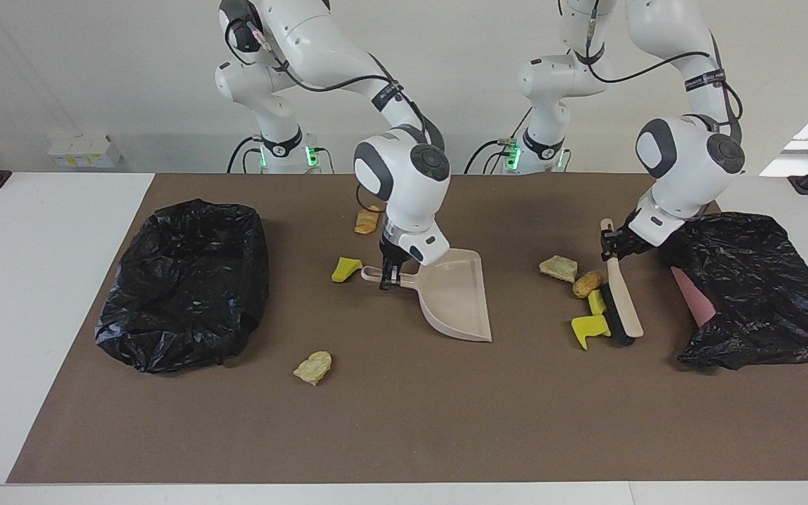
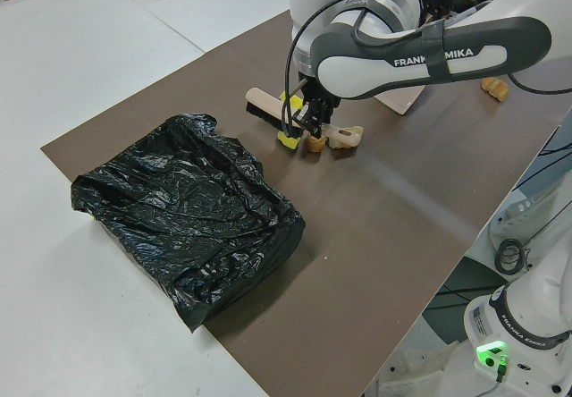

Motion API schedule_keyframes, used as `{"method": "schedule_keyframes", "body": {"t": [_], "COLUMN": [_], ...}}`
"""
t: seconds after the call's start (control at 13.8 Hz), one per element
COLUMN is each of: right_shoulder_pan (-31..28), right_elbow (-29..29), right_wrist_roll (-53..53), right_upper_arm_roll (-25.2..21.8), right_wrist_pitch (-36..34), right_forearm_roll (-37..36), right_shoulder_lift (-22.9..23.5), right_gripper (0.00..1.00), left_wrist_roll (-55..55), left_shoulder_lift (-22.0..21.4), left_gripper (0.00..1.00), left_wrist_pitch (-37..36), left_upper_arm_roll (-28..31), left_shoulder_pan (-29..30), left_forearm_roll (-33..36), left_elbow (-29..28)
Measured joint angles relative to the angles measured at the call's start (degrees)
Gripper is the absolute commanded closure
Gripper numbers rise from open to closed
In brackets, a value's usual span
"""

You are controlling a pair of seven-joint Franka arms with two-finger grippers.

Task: Sweep and dump trash in bin
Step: 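Sweep the trash toward the dustpan with the brush in the left gripper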

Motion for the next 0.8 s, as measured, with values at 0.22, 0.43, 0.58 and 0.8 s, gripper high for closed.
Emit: {"method": "schedule_keyframes", "body": {"t": [0.22,0.43,0.58,0.8], "right_shoulder_pan": [0.0,0.0,0.0,-0.1], "right_elbow": [-0.2,-0.4,-0.6,-0.9], "right_wrist_roll": [0.0,0.0,0.0,0.0], "right_upper_arm_roll": [0.0,0.0,0.0,-0.1], "right_wrist_pitch": [0.0,0.1,0.1,0.3], "right_forearm_roll": [0.0,0.0,0.0,0.0], "right_shoulder_lift": [0.0,-0.1,-0.2,-0.3], "right_gripper": [1.00,1.00,1.00,1.00], "left_wrist_roll": [0.1,-0.8,-4.9,-12.4], "left_shoulder_lift": [-0.9,-1.9,-2.4,-2.7], "left_gripper": [1.00,1.00,1.00,1.00], "left_wrist_pitch": [1.3,5.6,6.5,7.2], "left_upper_arm_roll": [0.1,-0.8,-0.9,-1.3], "left_shoulder_pan": [1.0,0.6,-2.1,-9.5], "left_forearm_roll": [0.0,-0.1,-0.1,-0.1], "left_elbow": [-4.8,-10.8,-12.0,-12.1]}}
